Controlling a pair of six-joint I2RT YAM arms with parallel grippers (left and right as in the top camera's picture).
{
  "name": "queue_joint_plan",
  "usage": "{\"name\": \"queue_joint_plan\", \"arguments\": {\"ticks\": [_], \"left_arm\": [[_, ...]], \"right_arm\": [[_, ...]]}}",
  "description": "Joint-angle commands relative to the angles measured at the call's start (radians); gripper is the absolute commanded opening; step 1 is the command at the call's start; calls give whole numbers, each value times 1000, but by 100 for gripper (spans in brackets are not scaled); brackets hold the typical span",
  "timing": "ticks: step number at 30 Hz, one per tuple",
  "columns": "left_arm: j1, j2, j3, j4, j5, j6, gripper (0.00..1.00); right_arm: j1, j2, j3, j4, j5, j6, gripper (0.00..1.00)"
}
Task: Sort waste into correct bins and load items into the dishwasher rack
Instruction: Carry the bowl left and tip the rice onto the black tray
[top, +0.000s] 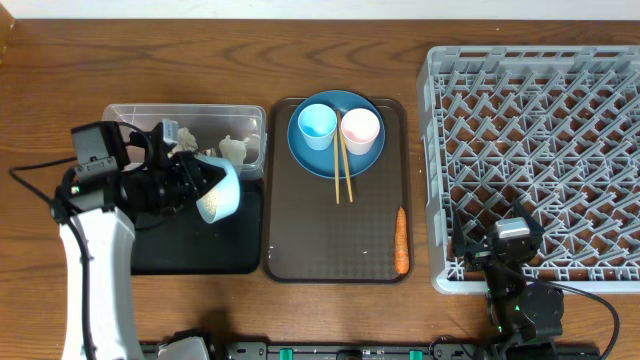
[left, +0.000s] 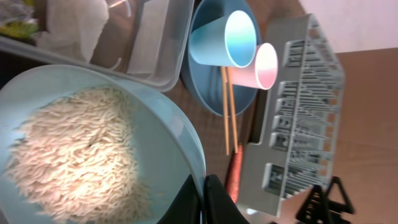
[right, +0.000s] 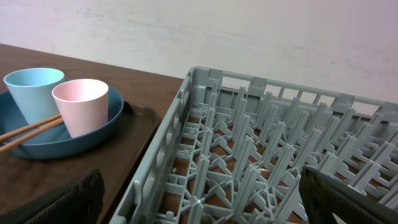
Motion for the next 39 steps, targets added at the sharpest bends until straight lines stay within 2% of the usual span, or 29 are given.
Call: {"name": "queue_joint_plan", "arguments": {"ticks": [1, 6, 16, 21, 25, 31, 39], "left_arm": [[45, 43, -10, 13, 160, 88, 6], [118, 97, -10, 15, 294, 139, 6], [196, 127, -10, -85, 328, 242, 6], [271, 127, -10, -189, 478, 383, 6], [333, 127, -10, -293, 486, 483, 6], [410, 127, -10, -457, 487, 702, 6], [451, 127, -80, -499, 586, 711, 6]], "right_arm": [[7, 0, -2, -4, 0, -6, 99], [7, 0, -2, -4, 0, -6, 99], [7, 0, -2, -4, 0, -6, 99], [7, 0, -2, -4, 0, -6, 99], [7, 0, -2, -4, 0, -6, 99], [7, 0, -2, -4, 0, -6, 99], [7, 0, -2, -4, 0, -6, 99]]}}
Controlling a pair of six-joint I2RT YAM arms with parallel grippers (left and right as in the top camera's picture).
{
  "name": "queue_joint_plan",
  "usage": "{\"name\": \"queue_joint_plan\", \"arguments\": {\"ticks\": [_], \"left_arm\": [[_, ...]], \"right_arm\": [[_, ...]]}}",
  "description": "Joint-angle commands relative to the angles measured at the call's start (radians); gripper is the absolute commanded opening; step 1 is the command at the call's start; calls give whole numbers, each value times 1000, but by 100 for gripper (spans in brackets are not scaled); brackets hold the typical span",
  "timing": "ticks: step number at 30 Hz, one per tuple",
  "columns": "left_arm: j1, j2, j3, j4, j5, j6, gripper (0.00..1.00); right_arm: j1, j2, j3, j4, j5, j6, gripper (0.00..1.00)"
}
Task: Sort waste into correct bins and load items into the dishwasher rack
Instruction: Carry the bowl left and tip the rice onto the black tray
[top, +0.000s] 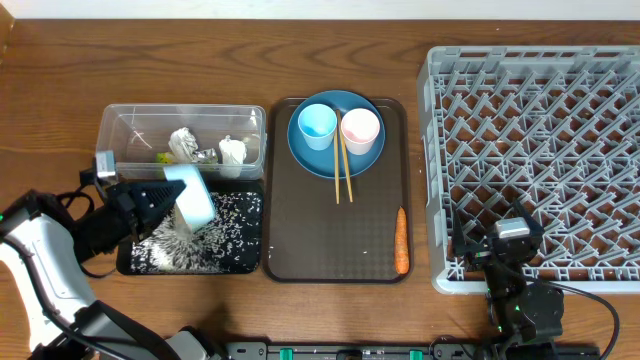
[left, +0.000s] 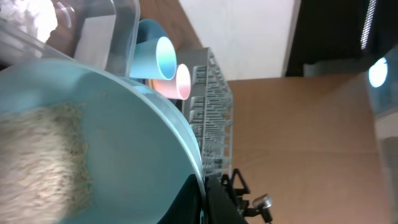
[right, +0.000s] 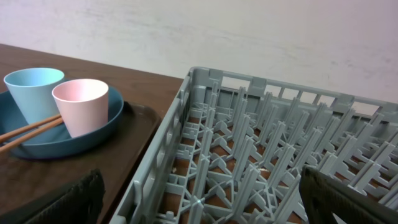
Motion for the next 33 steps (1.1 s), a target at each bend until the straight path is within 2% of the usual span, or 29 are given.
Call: {"name": "queue_joint_plan", "arguments": {"ticks": [1, 7, 22, 25, 33], "left_arm": [[7, 2, -58, -10, 97, 62, 6], [8, 2, -130, 13, 133, 73, 6], [9, 2, -131, 29, 97, 82, 6], [9, 1, -131, 15, 129, 58, 6], [10, 2, -131, 106, 137, -5, 6]], "right_arm": [[7, 0, -2, -4, 0, -6, 99], [7, 0, -2, -4, 0, -6, 99], [7, 0, -2, -4, 0, -6, 99], [7, 0, -2, -4, 0, -6, 99], [7, 0, -2, -4, 0, -6, 99]]}}
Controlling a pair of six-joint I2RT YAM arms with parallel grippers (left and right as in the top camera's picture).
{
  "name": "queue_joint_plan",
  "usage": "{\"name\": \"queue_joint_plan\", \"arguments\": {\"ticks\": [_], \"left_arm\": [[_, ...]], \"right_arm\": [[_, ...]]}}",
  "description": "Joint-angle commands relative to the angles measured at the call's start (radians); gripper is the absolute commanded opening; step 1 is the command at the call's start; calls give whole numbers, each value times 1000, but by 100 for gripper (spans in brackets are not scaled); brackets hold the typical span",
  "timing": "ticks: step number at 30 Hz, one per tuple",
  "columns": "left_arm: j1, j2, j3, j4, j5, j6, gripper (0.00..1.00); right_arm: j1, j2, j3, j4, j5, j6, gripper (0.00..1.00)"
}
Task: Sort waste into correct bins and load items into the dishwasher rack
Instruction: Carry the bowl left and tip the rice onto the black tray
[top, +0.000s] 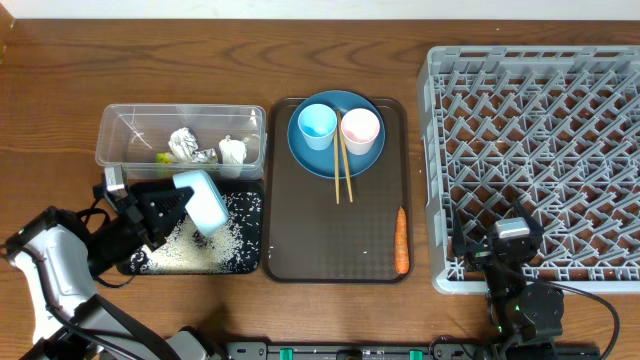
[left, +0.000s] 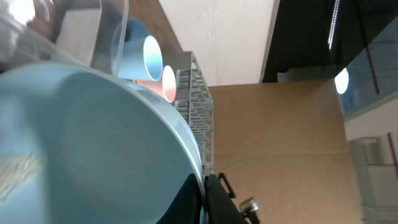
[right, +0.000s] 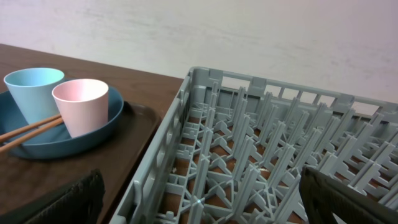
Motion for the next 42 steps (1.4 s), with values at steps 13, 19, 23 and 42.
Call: {"name": "queue_joint_plan", "arguments": {"ticks": [13, 19, 23, 42], "left_arm": [[-8, 3, 1, 64, 27, -95, 6], [-13, 5, 1, 56, 9, -114, 6], [-13, 5, 1, 68, 0, -115, 6], [-256, -92, 277, 95, -550, -509, 6]], "right_arm": [[7, 0, -2, -4, 0, -6, 99], [6, 0, -2, -4, 0, -6, 99], [7, 0, -2, -4, 0, -6, 99], [7, 0, -2, -4, 0, -6, 99]]}}
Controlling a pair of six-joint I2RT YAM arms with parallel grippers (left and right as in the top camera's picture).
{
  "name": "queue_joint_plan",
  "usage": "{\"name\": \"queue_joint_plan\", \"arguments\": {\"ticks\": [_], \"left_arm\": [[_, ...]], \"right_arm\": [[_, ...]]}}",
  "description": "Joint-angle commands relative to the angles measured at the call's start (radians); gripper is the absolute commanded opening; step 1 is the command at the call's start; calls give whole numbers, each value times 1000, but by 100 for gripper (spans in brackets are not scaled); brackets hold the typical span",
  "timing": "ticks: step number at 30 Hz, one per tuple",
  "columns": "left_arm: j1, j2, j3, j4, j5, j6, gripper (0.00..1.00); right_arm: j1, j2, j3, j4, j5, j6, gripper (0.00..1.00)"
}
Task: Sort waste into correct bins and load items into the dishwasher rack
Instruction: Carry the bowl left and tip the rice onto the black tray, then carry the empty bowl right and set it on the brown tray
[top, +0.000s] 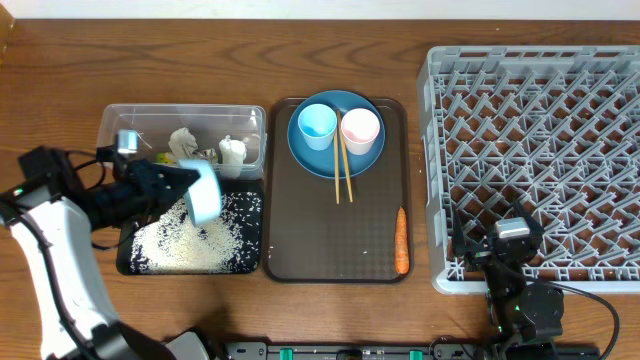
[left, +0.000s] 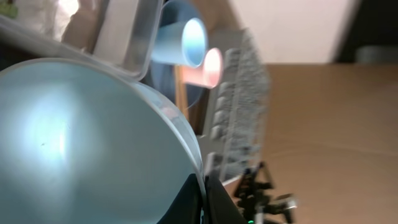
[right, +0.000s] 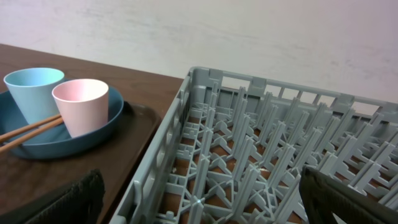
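My left gripper (top: 188, 186) is shut on the rim of a light blue bowl (top: 205, 190), held tipped on its side over the black bin (top: 190, 271). White rice (top: 185, 240) lies spread in that bin. In the left wrist view the bowl (left: 81, 143) looks empty, and my left gripper (left: 204, 199) pinches its edge. On the brown tray (top: 330, 245) sit a blue plate (top: 305, 155) with a blue cup (top: 317, 123), a pink cup (top: 360, 128) and chopsticks (top: 342, 170); a carrot (top: 401, 240) lies beside them. My right gripper (top: 512, 240) rests open at the grey rack's (top: 540, 150) front edge.
A clear bin (top: 120, 125) with crumpled paper and scraps stands behind the black bin. The right wrist view shows the rack (right: 261, 155) close ahead and the two cups on the plate (right: 37, 140) to the left. Wood table surrounds everything.
The left arm has moved up and toward the back of the black bin with the bowl, which now stands more on its side. No rice shows inside it. The right arm is unchanged.
At first my left gripper held the bowl full of rice over an empty black bin. Then the bowl was tipped and rice lay in the bin. Later it was turned further with little rice left inside. Now the bowl looks empty and the rice lies in the bin.
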Motion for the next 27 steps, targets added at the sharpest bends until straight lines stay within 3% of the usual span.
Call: {"name": "queue_joint_plan", "arguments": {"ticks": [1, 5, 15, 27], "left_arm": [[-70, -57, 25, 14, -250, -126, 6], [-172, -104, 25, 29, -412, -187, 6], [-425, -154, 24, 63, -649, -320, 6], [-696, -154, 24, 107, -813, -446, 6]], "right_arm": [[7, 0, -2, -4, 0, -6, 99], [7, 0, -2, -4, 0, -6, 99], [7, 0, -2, -4, 0, -6, 99], [7, 0, -2, -4, 0, -6, 99]]}}
